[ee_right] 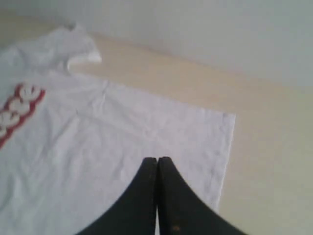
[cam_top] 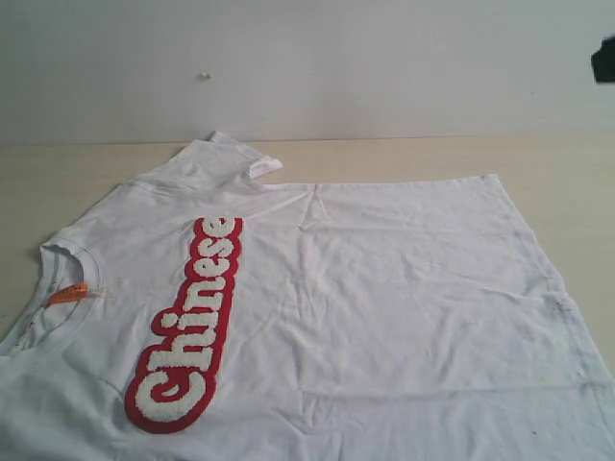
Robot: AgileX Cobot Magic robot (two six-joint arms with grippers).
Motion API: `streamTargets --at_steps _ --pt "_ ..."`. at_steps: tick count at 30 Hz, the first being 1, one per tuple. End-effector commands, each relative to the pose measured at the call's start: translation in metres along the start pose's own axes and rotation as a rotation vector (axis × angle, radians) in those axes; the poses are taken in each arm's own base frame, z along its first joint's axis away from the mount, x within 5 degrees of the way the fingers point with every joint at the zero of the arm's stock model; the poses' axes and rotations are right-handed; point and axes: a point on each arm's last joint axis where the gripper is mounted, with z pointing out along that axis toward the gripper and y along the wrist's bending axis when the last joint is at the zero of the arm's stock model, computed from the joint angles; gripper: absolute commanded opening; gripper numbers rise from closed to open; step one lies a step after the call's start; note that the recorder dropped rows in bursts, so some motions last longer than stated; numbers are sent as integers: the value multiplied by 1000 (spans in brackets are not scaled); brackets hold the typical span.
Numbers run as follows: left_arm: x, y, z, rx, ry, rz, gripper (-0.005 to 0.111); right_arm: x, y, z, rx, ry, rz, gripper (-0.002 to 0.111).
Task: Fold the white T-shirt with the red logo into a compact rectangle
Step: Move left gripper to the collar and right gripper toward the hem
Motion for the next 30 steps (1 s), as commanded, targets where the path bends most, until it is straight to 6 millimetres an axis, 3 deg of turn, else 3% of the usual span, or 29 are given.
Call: streamTargets --at_steps 1,7,9,12,13,14,15,17,18,19,22,25,27,30 --pt "10 -6 33 131 134 233 0 18 -13 37 -63 271 -213 2" --pt "35 -15 73 376 307 602 0 40 -26 74 -123 468 -309 23" --pt "39 -11 89 358 328 689 0 46 -29 87 -161 504 -356 35" --pt "41 -7 102 315 330 734 7 51 -31 97 -178 525 -386 39" --pt "41 -6 106 305 331 746 13 51 -32 99 -177 525 -393 39" --pt "42 -3 112 283 335 785 35 53 -33 104 -178 526 -401 39" --pt "43 -2 114 272 336 802 48 54 -34 106 -180 529 -402 39" --pt "40 1 118 225 315 837 84 55 -35 110 -180 530 -408 39" --pt "38 3 120 203 298 841 98 55 -35 110 -178 530 -409 39" --pt "35 4 121 166 268 836 105 54 -36 111 -174 522 -418 39" --pt "30 5 114 138 246 841 105 54 -36 111 -173 520 -440 39" --pt "22 7 104 79 195 673 105 54 -37 111 -164 522 -451 39" --pt "19 9 104 55 176 695 105 54 -38 111 -156 519 -456 39" --pt "26 13 98 123 340 790 105 54 -38 111 -156 519 -456 39"
